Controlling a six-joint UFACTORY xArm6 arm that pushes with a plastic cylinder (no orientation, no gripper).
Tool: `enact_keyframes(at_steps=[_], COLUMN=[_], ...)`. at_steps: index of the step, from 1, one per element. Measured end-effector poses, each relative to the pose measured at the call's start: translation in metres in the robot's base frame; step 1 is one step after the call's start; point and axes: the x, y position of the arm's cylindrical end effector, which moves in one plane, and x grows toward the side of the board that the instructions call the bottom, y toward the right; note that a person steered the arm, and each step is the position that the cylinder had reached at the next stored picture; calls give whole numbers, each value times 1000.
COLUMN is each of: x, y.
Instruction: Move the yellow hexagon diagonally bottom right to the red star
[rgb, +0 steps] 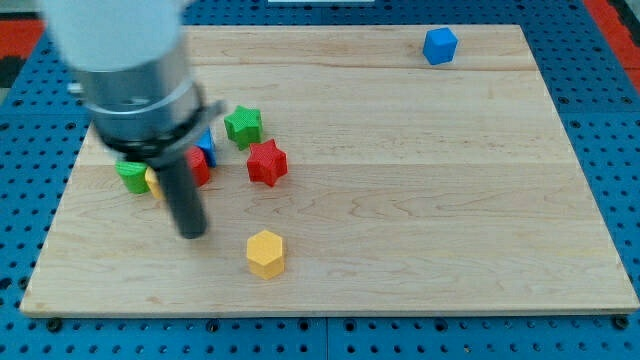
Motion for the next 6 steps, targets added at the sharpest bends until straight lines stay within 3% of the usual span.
enact_keyframes(at_steps=[2,3,5,6], x=[26,13,-19,-62], y=[94,73,-87,-87])
